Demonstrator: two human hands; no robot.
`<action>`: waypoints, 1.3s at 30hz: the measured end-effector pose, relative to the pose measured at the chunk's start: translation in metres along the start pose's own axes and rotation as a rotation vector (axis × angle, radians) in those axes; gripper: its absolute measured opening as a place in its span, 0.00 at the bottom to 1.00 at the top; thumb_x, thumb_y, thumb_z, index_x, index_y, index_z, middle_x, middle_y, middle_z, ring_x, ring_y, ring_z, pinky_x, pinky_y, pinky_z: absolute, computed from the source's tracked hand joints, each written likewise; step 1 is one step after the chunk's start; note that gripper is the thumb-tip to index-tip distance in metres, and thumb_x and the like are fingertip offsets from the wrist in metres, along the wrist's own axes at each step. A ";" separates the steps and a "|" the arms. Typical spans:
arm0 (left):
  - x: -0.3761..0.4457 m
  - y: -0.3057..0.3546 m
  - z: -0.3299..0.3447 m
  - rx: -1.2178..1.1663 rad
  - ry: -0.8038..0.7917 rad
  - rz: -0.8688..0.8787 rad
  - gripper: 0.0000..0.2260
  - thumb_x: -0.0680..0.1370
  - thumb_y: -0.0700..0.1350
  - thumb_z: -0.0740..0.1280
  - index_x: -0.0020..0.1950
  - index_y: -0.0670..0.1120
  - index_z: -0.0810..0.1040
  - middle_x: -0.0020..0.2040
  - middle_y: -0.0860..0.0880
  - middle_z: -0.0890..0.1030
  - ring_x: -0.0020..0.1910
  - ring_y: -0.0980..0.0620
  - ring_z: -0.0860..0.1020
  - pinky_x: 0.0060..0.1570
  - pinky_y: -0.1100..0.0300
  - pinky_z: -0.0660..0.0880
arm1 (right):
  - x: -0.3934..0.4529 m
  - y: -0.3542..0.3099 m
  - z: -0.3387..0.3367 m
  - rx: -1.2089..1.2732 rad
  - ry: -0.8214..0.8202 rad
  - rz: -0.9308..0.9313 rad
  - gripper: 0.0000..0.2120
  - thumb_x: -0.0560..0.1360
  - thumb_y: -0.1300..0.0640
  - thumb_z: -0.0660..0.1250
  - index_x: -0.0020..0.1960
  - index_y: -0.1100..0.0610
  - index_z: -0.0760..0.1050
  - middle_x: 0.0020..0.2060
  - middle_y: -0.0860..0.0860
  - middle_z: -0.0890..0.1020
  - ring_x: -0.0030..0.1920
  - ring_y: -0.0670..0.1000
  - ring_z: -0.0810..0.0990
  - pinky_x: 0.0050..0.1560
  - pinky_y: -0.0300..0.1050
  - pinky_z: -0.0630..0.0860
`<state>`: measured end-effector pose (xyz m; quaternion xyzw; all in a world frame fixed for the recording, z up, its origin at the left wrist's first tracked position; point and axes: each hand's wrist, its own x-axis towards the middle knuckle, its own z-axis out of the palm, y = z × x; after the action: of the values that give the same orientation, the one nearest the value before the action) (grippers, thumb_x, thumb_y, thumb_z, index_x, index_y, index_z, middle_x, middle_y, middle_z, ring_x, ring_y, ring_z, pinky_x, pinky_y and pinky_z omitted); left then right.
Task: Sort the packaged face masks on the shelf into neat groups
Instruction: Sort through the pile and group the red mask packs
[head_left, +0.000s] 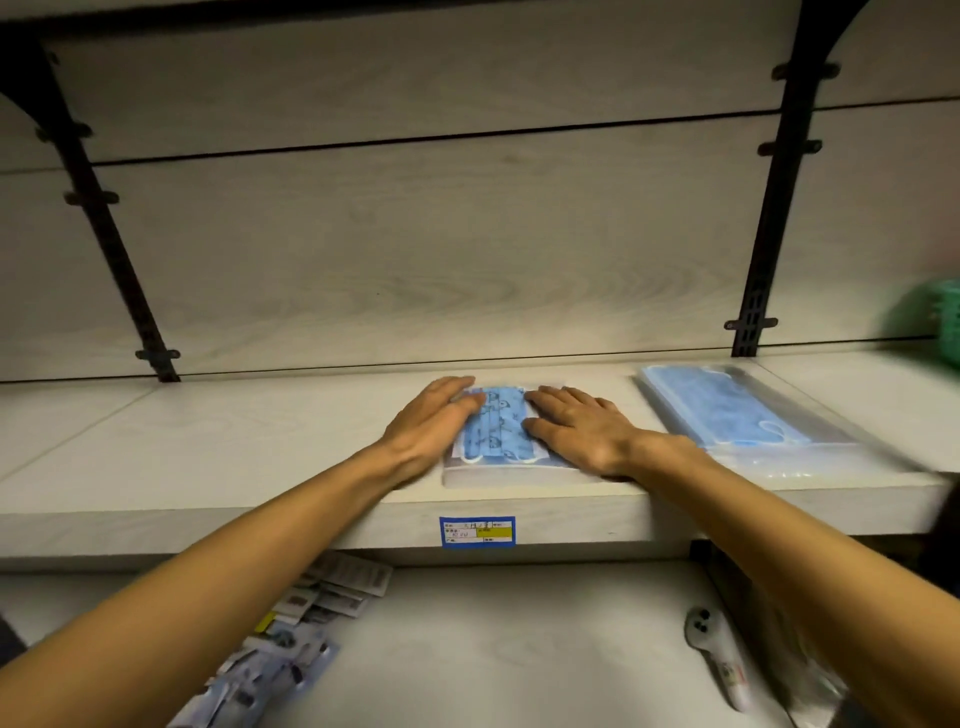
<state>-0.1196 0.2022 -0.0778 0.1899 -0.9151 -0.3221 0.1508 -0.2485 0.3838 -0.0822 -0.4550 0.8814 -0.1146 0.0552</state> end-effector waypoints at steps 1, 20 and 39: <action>-0.004 0.000 -0.004 0.033 0.021 0.027 0.25 0.83 0.62 0.56 0.80 0.57 0.64 0.81 0.54 0.60 0.79 0.50 0.61 0.78 0.47 0.57 | -0.003 -0.001 -0.003 0.025 -0.003 0.008 0.30 0.84 0.37 0.46 0.82 0.47 0.48 0.82 0.47 0.50 0.81 0.52 0.47 0.80 0.57 0.46; -0.197 -0.171 -0.218 0.575 0.170 0.140 0.32 0.81 0.69 0.50 0.82 0.55 0.59 0.83 0.51 0.56 0.81 0.50 0.57 0.78 0.50 0.53 | -0.023 -0.287 0.047 -0.174 0.250 -0.243 0.39 0.80 0.30 0.43 0.82 0.52 0.48 0.82 0.52 0.52 0.81 0.54 0.46 0.80 0.53 0.47; -0.293 -0.413 -0.433 0.579 0.518 -0.214 0.17 0.80 0.55 0.64 0.67 0.50 0.75 0.68 0.49 0.75 0.63 0.47 0.76 0.55 0.52 0.75 | 0.082 -0.645 0.138 -0.020 0.182 -0.580 0.30 0.78 0.43 0.64 0.77 0.53 0.63 0.71 0.54 0.73 0.68 0.56 0.74 0.65 0.52 0.74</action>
<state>0.4147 -0.1961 -0.0667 0.3934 -0.8749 -0.0065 0.2824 0.2410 -0.0655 -0.0523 -0.6761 0.7171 -0.1571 -0.0634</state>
